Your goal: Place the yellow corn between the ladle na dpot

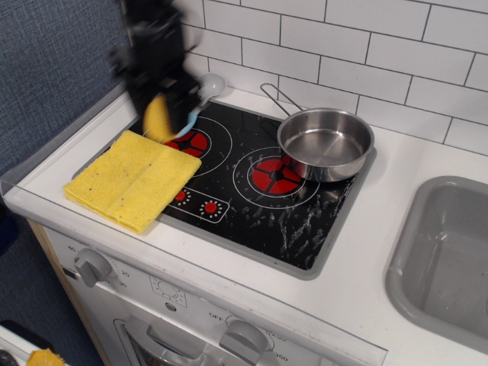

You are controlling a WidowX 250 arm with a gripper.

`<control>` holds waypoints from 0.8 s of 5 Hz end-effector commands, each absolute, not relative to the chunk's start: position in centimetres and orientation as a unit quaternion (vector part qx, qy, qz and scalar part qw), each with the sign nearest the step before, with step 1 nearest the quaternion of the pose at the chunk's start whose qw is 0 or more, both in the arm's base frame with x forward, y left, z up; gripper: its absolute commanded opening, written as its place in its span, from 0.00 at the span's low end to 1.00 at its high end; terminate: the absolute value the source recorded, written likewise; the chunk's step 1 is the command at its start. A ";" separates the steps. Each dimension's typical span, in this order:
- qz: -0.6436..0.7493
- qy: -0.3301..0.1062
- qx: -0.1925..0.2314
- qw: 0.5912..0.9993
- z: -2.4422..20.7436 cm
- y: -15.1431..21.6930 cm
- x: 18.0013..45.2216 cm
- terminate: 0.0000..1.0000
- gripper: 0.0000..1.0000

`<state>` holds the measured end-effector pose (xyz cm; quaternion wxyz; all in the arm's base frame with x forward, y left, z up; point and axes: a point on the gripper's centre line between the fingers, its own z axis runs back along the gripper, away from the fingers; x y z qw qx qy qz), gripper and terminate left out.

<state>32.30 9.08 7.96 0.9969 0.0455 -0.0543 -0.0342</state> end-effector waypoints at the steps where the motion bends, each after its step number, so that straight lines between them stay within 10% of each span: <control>1: -0.060 -0.040 0.027 0.997 4.8 6.0 37.5 0.00 0.00; 3: -0.078 -0.021 0.039 0.996 2.9 5.8 38.1 0.00 0.00; 4: -0.086 -0.040 0.032 0.995 3.6 5.5 37.9 0.00 1.00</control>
